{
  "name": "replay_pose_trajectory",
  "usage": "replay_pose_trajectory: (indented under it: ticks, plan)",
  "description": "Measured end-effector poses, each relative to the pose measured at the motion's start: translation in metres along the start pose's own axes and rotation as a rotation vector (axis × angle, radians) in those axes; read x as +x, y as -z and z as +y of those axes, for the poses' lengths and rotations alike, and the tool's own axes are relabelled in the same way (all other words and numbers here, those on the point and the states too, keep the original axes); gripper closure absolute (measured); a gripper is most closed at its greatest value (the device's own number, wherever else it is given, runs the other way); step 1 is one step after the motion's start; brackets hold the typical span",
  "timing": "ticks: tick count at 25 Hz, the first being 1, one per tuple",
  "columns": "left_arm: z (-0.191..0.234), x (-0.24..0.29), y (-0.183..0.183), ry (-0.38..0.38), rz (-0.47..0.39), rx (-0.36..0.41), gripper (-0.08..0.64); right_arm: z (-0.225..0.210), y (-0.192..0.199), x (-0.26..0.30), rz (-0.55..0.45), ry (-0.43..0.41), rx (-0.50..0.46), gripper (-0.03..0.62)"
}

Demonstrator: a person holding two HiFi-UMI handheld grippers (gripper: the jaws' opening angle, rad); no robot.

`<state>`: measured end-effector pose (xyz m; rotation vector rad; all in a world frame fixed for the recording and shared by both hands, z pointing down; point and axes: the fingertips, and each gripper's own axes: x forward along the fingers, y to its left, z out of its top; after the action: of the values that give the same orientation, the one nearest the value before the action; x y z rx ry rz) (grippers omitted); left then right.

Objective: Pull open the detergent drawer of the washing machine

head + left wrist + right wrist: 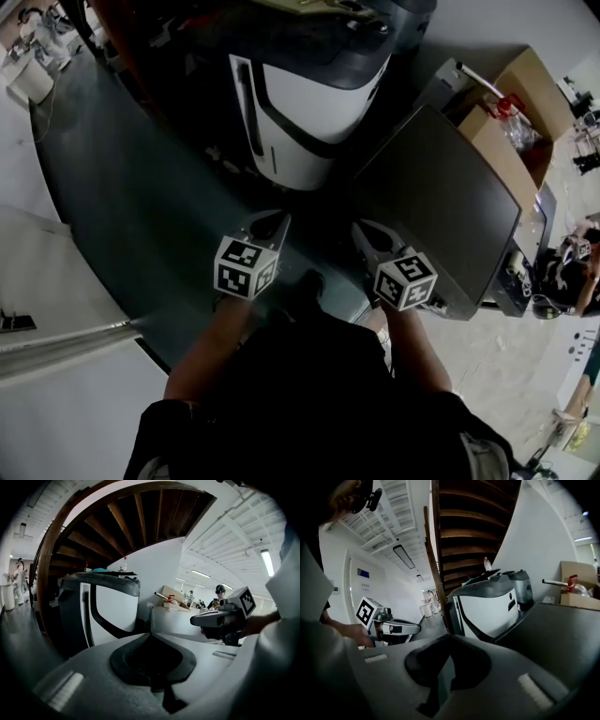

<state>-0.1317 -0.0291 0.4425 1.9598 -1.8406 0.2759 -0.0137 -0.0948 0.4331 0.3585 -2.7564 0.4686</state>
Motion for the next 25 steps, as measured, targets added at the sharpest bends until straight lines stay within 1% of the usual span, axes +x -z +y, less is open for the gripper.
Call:
replay_pose_trajectory:
  ticks: [3, 7, 9, 12, 14, 17, 21, 25]
  plan:
    - [-0.011, 0.04, -0.019, 0.044, 0.041, 0.059, 0.549, -0.034, -0.006, -0.003, -0.009, 0.022, 0.013, 0.589]
    - [-0.029, 0.079, -0.045, 0.09, 0.057, 0.108, 0.549, -0.076, 0.007, -0.011, 0.019, 0.048, 0.091, 0.589]
    - [-0.037, 0.099, -0.05, 0.116, 0.071, 0.134, 0.549, -0.093, 0.01, -0.016, 0.024, 0.061, 0.107, 0.589]
    - [-0.038, 0.123, -0.052, 0.143, 0.082, 0.135, 0.549, -0.111, 0.014, -0.019, 0.039, 0.09, 0.094, 0.589]
    - [-0.035, 0.133, -0.051, 0.158, 0.09, 0.118, 0.549, -0.116, 0.021, -0.02, 0.055, 0.112, 0.08, 0.589]
    - [-0.031, 0.148, -0.048, 0.199, 0.111, 0.116, 0.549, -0.119, 0.03, -0.021, 0.074, 0.139, 0.076, 0.589]
    - [-0.023, 0.162, -0.04, 0.271, 0.145, 0.122, 0.549, -0.114, 0.04, -0.012, 0.08, 0.173, 0.116, 0.589]
    - [-0.016, 0.17, -0.025, 0.36, 0.179, 0.132, 0.549, -0.11, 0.054, 0.007, 0.128, 0.238, 0.134, 0.589]
